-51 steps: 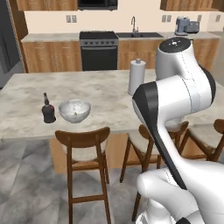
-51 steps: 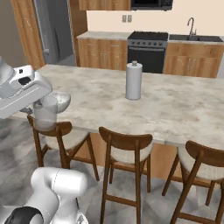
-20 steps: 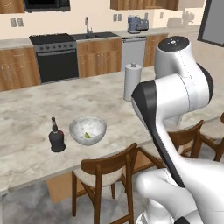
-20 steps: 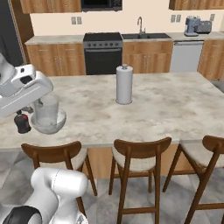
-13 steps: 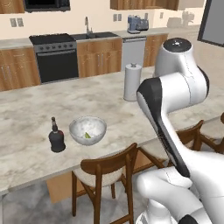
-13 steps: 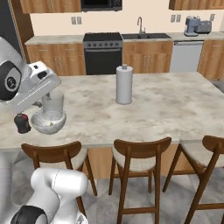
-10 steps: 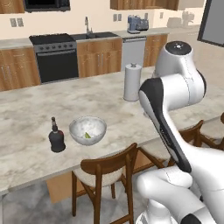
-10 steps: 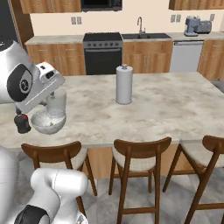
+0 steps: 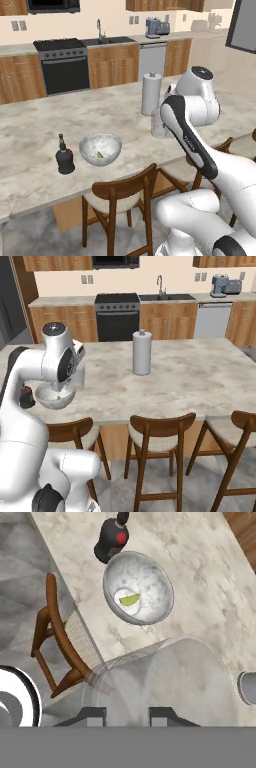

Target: There is a bowl on the dining counter. Grab a lemon wedge from the fridge and place it in the bowl. Then get the liquor bottle and glass cup from the cabinet and place them next to the bowl.

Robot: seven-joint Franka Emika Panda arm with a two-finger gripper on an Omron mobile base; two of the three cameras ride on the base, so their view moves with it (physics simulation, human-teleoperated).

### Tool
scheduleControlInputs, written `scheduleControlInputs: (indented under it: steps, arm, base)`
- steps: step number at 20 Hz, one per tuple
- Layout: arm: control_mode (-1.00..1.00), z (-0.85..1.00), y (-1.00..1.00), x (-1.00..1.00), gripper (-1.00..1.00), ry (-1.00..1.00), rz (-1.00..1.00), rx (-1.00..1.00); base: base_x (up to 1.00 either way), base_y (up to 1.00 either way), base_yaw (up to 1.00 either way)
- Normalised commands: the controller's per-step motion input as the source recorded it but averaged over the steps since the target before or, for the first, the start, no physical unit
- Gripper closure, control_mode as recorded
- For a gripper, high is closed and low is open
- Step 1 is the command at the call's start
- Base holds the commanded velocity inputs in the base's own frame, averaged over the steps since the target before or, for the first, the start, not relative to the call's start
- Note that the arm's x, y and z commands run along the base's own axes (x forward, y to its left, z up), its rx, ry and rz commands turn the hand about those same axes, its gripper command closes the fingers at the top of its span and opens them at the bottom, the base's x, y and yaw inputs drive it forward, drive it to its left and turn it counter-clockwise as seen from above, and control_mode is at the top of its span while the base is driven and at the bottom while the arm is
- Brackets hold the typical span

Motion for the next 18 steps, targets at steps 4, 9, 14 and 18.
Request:
scheduleControlInputs:
  steps: [4, 9, 14, 18]
  arm:
    - [-1.0, -0.4, -0.02, 0.65, 1.0, 0.0, 0.45, 0.0]
    - [-1.0, -0.25, 0.0, 0.49, 1.0, 0.0, 0.44, 0.0]
    - [-1.0, -0.28, 0.0, 0.33, 1.0, 0.0, 0.33, 0.0]
    - [-1.0, -0.3, 0.0, 0.12, 1.0, -0.09, 0.1, -0.01]
  base:
    - [0.0, 0.0, 0.0]
    - [0.0, 0.0, 0.0]
    - [0.0, 0.0, 0.0]
    - [0.0, 0.0, 0.0]
